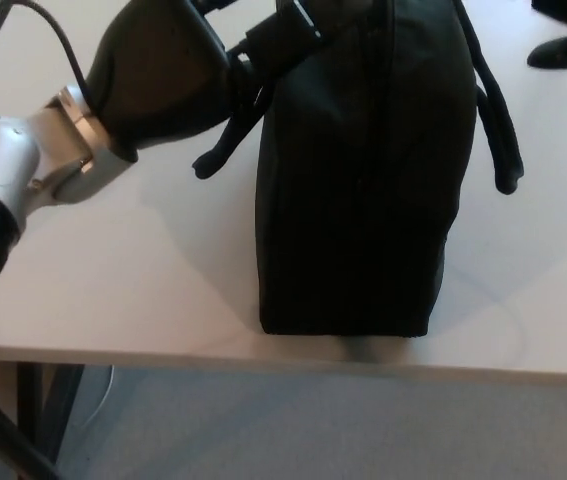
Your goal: A lunch bag is kept on the middle of the desk and the robot uses both its hands to grab the opening of the bag from the left and right and moves its hands away from each other to spread the bag open
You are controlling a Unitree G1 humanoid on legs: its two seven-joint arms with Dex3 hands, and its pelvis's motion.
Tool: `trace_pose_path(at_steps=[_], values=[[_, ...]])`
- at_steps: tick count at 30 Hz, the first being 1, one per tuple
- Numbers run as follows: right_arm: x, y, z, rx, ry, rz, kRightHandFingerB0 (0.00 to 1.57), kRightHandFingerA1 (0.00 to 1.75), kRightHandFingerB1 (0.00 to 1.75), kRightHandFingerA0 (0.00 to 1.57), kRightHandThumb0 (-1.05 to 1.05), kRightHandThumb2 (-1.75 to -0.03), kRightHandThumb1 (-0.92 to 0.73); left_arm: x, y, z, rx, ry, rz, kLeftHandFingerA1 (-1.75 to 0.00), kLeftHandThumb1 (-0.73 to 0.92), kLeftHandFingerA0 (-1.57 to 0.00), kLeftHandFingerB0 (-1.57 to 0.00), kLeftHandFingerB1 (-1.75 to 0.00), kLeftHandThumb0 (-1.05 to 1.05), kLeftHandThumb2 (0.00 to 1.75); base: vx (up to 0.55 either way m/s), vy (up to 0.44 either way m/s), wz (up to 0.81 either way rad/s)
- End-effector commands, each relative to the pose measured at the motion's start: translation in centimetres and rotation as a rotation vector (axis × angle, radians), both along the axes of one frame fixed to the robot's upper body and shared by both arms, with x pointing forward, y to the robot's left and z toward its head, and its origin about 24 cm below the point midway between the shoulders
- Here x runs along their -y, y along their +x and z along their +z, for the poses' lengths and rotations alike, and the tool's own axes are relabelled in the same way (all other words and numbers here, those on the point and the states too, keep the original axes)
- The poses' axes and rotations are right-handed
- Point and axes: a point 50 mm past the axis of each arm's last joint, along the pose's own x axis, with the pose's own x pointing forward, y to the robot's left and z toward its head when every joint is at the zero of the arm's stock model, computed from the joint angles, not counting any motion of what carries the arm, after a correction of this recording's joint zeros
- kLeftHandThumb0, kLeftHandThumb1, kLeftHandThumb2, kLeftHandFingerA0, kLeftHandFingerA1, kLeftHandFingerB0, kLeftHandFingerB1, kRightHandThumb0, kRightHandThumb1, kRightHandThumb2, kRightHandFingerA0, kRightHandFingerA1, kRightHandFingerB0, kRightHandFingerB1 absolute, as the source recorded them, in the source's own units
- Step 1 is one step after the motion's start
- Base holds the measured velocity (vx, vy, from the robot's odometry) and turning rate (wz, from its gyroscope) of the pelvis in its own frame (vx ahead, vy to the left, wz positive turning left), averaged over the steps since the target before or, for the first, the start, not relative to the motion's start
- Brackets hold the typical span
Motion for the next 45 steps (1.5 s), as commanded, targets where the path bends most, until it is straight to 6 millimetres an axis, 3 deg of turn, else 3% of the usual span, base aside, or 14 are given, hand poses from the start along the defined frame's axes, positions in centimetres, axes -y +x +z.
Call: trace_pose_path(at_steps=[1,12,13,15,16,21,22,23,25,32,37,38,44,45], values=[[0.5,-0.3,2.1,0.059,0.052,-0.004,0.26,0.35,0.32,0.31,-0.24,-0.57,-0.45,-0.7,-0.1,-0.7,0.054,-0.029,-0.003,-0.36,0.55,-0.27,-0.06,-0.20,0.04,0.67,0.00,0.000,0.00],[1.0,-0.5,5.5,0.142,0.139,-0.054,0.24,0.37,0.33,0.31,-0.28,-0.58,-0.43,-0.5,0.1,-1.3,0.025,-0.088,0.007,-0.32,0.60,-0.25,-0.07,-0.28,0.01,0.64,0.00,0.000,0.00],[0.9,-0.5,5.6,0.139,0.149,-0.058,0.24,0.36,0.34,0.30,-0.28,-0.58,-0.43,-0.5,0.1,-1.3,0.026,-0.091,0.006,-0.50,0.44,-0.15,0.00,-0.45,0.00,0.94,0.00,0.000,0.00],[0.9,-0.5,5.7,0.135,0.152,-0.065,0.24,0.36,0.34,0.29,-0.29,-0.59,-0.43,-0.5,0.1,-1.2,0.029,-0.088,0.008,-0.50,0.44,-0.16,0.00,-0.45,0.00,0.95,0.00,0.000,0.00],[0.9,-0.5,5.7,0.138,0.147,-0.064,0.24,0.36,0.34,0.31,-0.29,-0.59,-0.43,-0.4,0.1,-1.2,0.030,-0.088,0.008,-0.33,0.61,-0.29,-0.09,-0.29,-0.01,0.63,0.00,0.000,0.00],[0.5,-0.5,5.2,0.149,0.106,-0.036,0.25,0.37,0.33,0.32,-0.28,-0.58,-0.42,-0.1,0.1,-1.3,0.036,-0.102,0.002,-0.34,0.60,-0.31,-0.10,-0.31,-0.01,0.63,0.00,0.000,0.00],[0.3,-0.4,5.1,0.148,0.101,-0.035,0.23,0.36,0.34,0.31,-0.30,-0.59,-0.43,0.0,0.1,-1.4,0.041,-0.106,-0.002,-0.52,0.41,-0.19,-0.03,-0.47,0.01,0.93,0.00,0.000,0.00],[0.2,-0.4,5.1,0.147,0.093,-0.035,0.23,0.36,0.34,0.31,-0.30,-0.59,-0.43,0.1,0.1,-1.4,0.046,-0.110,-0.006,-0.52,0.41,-0.19,-0.03,-0.47,0.01,0.93,0.00,0.000,0.00],[0.0,-0.3,5.0,0.132,0.102,-0.038,0.21,0.36,0.33,0.29,-0.28,-0.59,-0.43,0.1,0.1,-1.4,0.045,-0.112,-0.004,-0.35,0.58,-0.32,-0.07,-0.28,0.00,0.64,0.00,0.000,0.00],[-1.0,-0.1,4.6,0.106,0.146,-0.003,0.27,0.35,0.33,0.33,-0.24,-0.56,-0.43,0.3,0.0,-2.0,0.020,-0.121,-0.009,-0.31,0.58,-0.33,-0.08,-0.29,-0.05,0.56,0.00,0.000,0.00],[-1.8,-0.1,4.2,0.109,0.139,0.032,0.28,0.34,0.33,0.31,-0.26,-0.57,-0.43,0.2,-0.2,-2.7,0.034,-0.135,-0.023,-0.33,0.58,-0.35,-0.10,-0.30,-0.03,0.58,0.00,0.000,0.00],[-1.8,-0.1,4.0,0.118,0.128,0.040,0.27,0.34,0.33,0.30,-0.28,-0.57,-0.43,0.1,-0.3,-2.8,0.035,-0.132,-0.023,-0.52,0.37,-0.23,-0.01,-0.46,-0.05,0.86,0.00,0.000,0.00],[-2.6,-0.6,3.3,0.124,0.098,0.132,0.30,0.37,0.36,0.33,-0.29,-0.58,-0.40,-0.6,-0.4,-3.6,0.026,-0.146,-0.015,-0.52,0.38,-0.23,-0.01,-0.46,-0.05,0.87,0.00,0.000,0.00],[-2.7,-0.6,3.2,0.120,0.084,0.139,0.28,0.36,0.34,0.31,-0.31,-0.59,-0.43,-0.7,-0.4,-3.6,0.032,-0.147,-0.017,-0.33,0.59,-0.36,-0.10,-0.29,-0.02,0.58,0.00,0.000,0.00]])
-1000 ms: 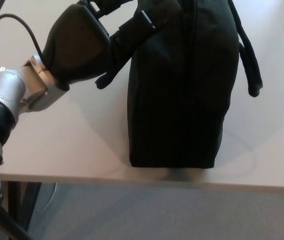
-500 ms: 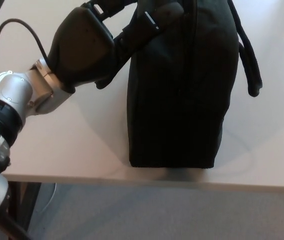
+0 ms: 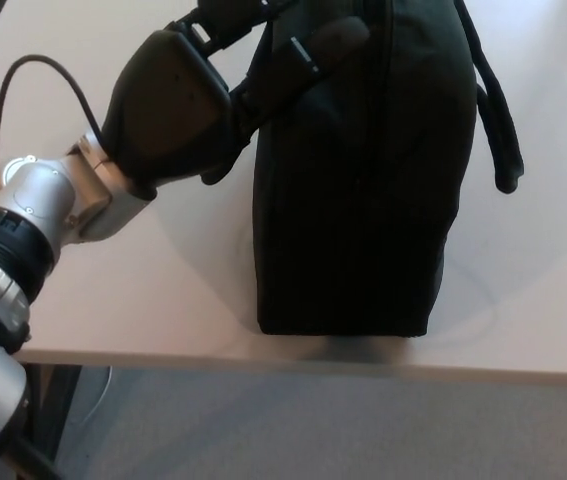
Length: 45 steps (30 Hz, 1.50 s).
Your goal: A lunch bag is kept on the middle of the desk and the robot uses both its hands to grab the opening of the bag from the left and right and moves its hands away from each other to spread the bag open
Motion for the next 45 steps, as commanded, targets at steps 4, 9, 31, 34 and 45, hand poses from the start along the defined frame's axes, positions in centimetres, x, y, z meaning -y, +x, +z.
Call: trace_pose_path(at_steps=[4,9,31,34,45], values=[[-1.0,-0.6,-1.9,-0.006,-0.077,0.117,0.29,0.33,0.31,0.38,-0.25,-0.54,-0.48,-1.7,-0.1,-0.7,0.025,-0.014,0.037,-0.34,0.58,-0.34,-0.19,-0.30,-0.01,0.60,0.00,0.000,0.00],[-0.4,-0.5,-3.6,-0.034,-0.073,0.113,0.29,0.35,0.34,0.32,-0.29,-0.58,-0.42,-2.4,0.0,-0.7,0.026,-0.021,0.071,-0.32,0.56,-0.32,-0.23,-0.31,0.00,0.58,0.00,0.000,0.00],[0.1,-1.0,-6.2,-0.063,-0.172,0.130,0.37,0.30,0.34,0.25,-0.21,-0.56,-0.53,-2.2,0.1,-0.1,0.037,-0.030,0.064,-0.32,0.59,-0.33,-0.19,-0.29,-0.05,0.57,0.00,0.000,0.00],[-0.3,-0.7,-5.9,-0.030,-0.185,0.121,0.19,0.34,0.33,0.20,-0.42,-0.65,-0.51,-2.2,0.1,-0.1,0.042,-0.033,0.063,-0.32,0.58,-0.32,-0.25,-0.31,-0.04,0.58,0.00,0.000,0.00],[-1.2,-0.4,-5.8,-0.034,-0.098,0.131,0.25,0.31,0.30,0.31,-0.34,-0.58,-0.56,-1.2,-0.3,-0.9,0.042,-0.063,-0.003,-0.30,0.57,-0.27,-0.11,-0.30,-0.03,0.58,0.00,0.000,0.00]])
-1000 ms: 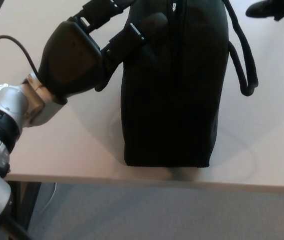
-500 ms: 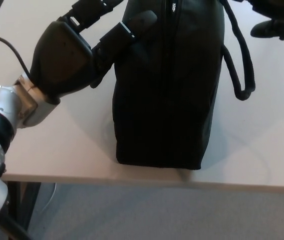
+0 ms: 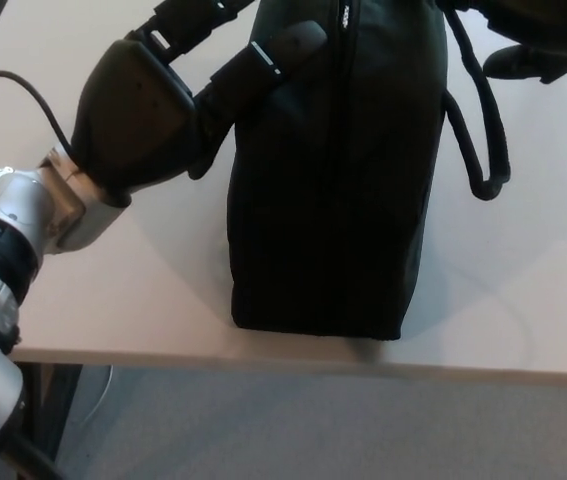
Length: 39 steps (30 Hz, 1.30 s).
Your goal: A lunch bag is kept on the middle of the desk and the robot uses both its hands to grab the opening of the bag from the left and right and moves its hands away from each other to spread the bag open
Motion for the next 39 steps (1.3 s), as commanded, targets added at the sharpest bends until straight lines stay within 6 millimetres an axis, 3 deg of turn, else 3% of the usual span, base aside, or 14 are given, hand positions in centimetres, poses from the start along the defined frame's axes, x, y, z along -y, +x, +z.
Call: trace_pose_path(at_steps=[1,18,20,21,22,28,31,32,33,34,35,37,38,39], values=[[-0.2,0.1,0.2,-0.002,0.038,0.003,0.24,0.31,0.29,0.30,-0.32,-0.58,-0.56,0.4,-0.4,-0.5,0.017,-0.027,-0.045,-0.32,0.57,-0.28,-0.07,-0.23,-0.05,0.59,0.00,0.000,0.00],[-1.2,0.2,-1.9,-0.036,0.029,0.030,0.22,0.36,0.35,0.24,-0.41,-0.69,-0.56,1.4,-0.9,-1.8,0.005,-0.044,-0.086,-0.34,0.57,-0.34,-0.09,-0.22,-0.04,0.60,0.00,0.000,0.00],[-1.1,0.0,-2.4,-0.051,0.055,0.045,0.26,0.31,0.30,0.30,-0.33,-0.58,-0.58,1.3,-0.9,-1.9,-0.005,-0.047,-0.090,-0.32,0.59,-0.35,-0.09,-0.28,-0.04,0.56,0.00,0.000,0.00],[-1.2,0.1,-2.7,-0.056,0.054,0.040,0.25,0.31,0.29,0.31,-0.34,-0.59,-0.59,1.3,-1.0,-1.9,0.009,-0.050,-0.090,-0.52,0.39,-0.22,-0.04,-0.46,-0.03,0.88,0.00,0.000,0.00],[-1.1,0.1,-3.3,-0.053,0.046,0.035,0.25,0.31,0.29,0.32,-0.42,-0.60,-0.62,1.2,-1.0,-2.0,0.011,-0.053,-0.090,-0.32,0.57,-0.35,-0.11,-0.28,0.01,0.56,0.00,0.000,0.00],[-0.2,-0.4,-6.8,-0.065,0.045,0.031,0.31,0.33,0.31,0.35,-0.48,-0.61,-0.66,0.8,-1.0,-2.5,-0.041,-0.039,-0.074,-0.31,0.59,-0.34,-0.08,-0.29,-0.07,0.56,0.00,0.000,0.00],[0.8,-0.4,-7.9,-0.096,-0.028,-0.019,0.20,0.30,0.28,0.25,-0.39,-0.63,-0.74,0.5,-1.2,-2.5,-0.070,-0.054,-0.104,-0.34,0.58,-0.34,-0.20,-0.31,-0.09,0.61,0.00,0.000,0.00],[0.9,-0.5,-8.0,-0.103,-0.011,-0.020,0.22,0.31,0.29,0.28,-0.37,-0.62,-0.69,0.3,-1.2,-2.4,-0.066,-0.054,-0.099,-0.36,0.58,-0.34,-0.24,-0.32,-0.05,0.66,0.00,0.000,0.00],[1.1,-0.7,-8.2,-0.100,-0.019,-0.004,0.27,0.35,0.35,0.28,-0.38,-0.64,-0.52,-0.2,-1.2,-2.5,-0.058,-0.060,-0.071,-0.53,0.40,-0.21,-0.16,-0.51,0.02,0.95,0.00,0.000,0.00],[1.2,-0.8,-8.4,-0.097,-0.025,0.003,0.27,0.35,0.35,0.28,-0.38,-0.64,-0.52,-0.3,-1.2,-2.5,-0.056,-0.062,-0.060,-0.53,0.40,-0.21,-0.16,-0.51,0.02,0.95,0.00,0.000,0.00],[1.4,-0.9,-8.5,-0.110,-0.011,0.008,0.28,0.34,0.34,0.29,-0.32,-0.61,-0.48,-0.8,-1.0,-2.5,-0.062,-0.050,-0.032,-0.35,0.54,-0.34,-0.30,-0.33,0.04,0.67,0.00,0.000,0.00],[1.6,-1.0,-8.7,-0.130,-0.006,-0.006,0.29,0.34,0.34,0.30,-0.30,-0.60,-0.47,-1.1,-1.1,-2.6,-0.073,-0.053,-0.019,-0.36,0.55,-0.40,-0.32,-0.33,0.01,0.59,0.00,0.000,0.00],[1.7,-1.1,-8.8,-0.130,0.007,0.004,0.36,0.35,0.33,0.46,-0.24,-0.54,-0.47,-1.3,-1.0,-2.7,-0.091,-0.057,-0.001,-0.35,0.56,-0.48,-0.50,-0.35,-0.04,0.57,0.00,0.000,0.00],[1.7,-1.1,-9.0,-0.140,-0.001,0.000,0.47,0.44,0.36,0.76,-0.24,-0.55,-0.49,-1.9,-0.7,-2.8,-0.169,-0.058,0.054,-0.65,0.43,-0.96,-0.99,-0.54,-0.23,0.54,0.00,0.000,0.00]])
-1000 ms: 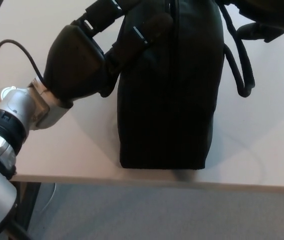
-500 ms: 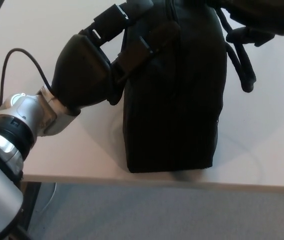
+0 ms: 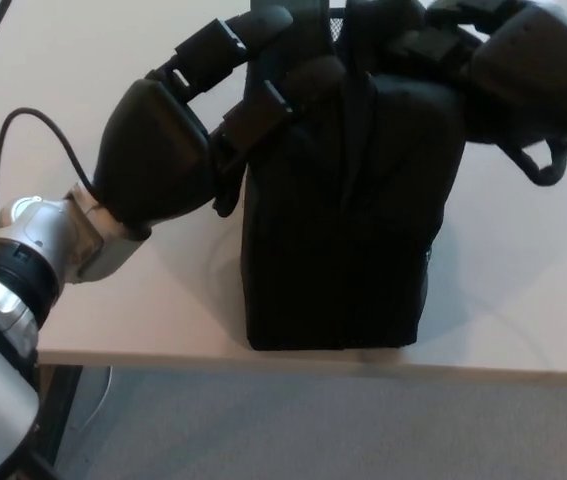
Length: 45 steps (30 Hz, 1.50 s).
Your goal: A lunch bag is kept on the middle of the desk and the robot uses both its hands to grab the opening of the bag from the left and right and moves its hands away from each other to spread the bag open
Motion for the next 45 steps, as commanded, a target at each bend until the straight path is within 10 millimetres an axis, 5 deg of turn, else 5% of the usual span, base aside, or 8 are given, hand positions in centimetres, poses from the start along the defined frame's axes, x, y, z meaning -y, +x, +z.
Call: trace_pose_path(at_steps=[1,5,6,8,15,23,24,45], values=[[1.0,-0.7,-2.4,-0.087,-0.046,-0.005,0.66,0.45,0.42,0.78,-0.23,-0.55,-0.52,-2.3,0.4,-0.9,-0.187,0.015,0.139,-1.01,0.34,-1.05,-0.99,-0.70,-0.36,0.70,0.00,0.000,0.00],[0.8,-0.8,-2.4,-0.065,-0.032,0.017,0.85,0.73,0.54,0.88,-0.27,-0.57,-0.56,-2.5,0.5,-1.5,-0.228,0.020,0.181,-1.42,0.48,-0.95,-1.10,-0.69,-0.25,0.57,0.00,0.000,0.00],[0.6,-0.8,-2.3,-0.034,-0.016,0.030,0.76,1.54,1.29,0.75,-0.24,-0.58,-0.54,-2.6,0.6,-1.5,-0.232,0.018,0.196,-1.44,0.51,-0.94,-0.99,-1.05,-0.22,0.58,0.00,0.000,0.00],[0.3,-0.9,-2.0,-0.005,0.031,0.057,0.70,1.67,1.41,0.75,-0.24,-0.55,-0.56,-2.7,0.5,-1.9,-0.239,0.021,0.203,-1.56,0.53,-0.89,-0.93,-1.27,-0.20,0.59,0.00,0.000,0.00],[-0.1,-0.8,-1.4,0.000,0.097,0.076,0.59,1.73,1.54,0.71,-0.17,-0.54,-0.64,-2.5,0.4,-3.2,-0.282,0.087,0.243,-1.08,0.47,-1.13,-1.07,-0.58,-0.25,0.54,0.00,0.000,0.00],[-0.5,-0.8,-1.8,0.002,0.131,0.084,0.81,1.38,1.19,1.08,-0.28,-0.79,-0.46,-2.3,-0.7,-5.2,-0.365,-0.030,0.219,-1.75,0.51,-0.84,-0.75,-1.69,-0.17,0.80,0.00,0.000,0.00],[-0.5,-0.9,-2.0,0.002,0.142,0.091,0.76,1.68,1.27,0.75,-0.23,-0.56,-0.61,-2.3,-1.1,-5.9,-0.381,-0.065,0.218,-1.73,0.50,-0.88,-0.75,-1.63,-0.12,0.87,0.00,0.000,0.00],[4.3,-5.3,-10.2,-0.079,0.618,-0.108,0.69,1.64,1.49,0.77,-0.27,-0.59,-0.65,-7.6,-5.1,-9.8,-0.539,-0.550,0.352,-1.50,0.44,-0.94,-0.91,-1.25,-0.13,1.14,0.00,0.000,0.00]])
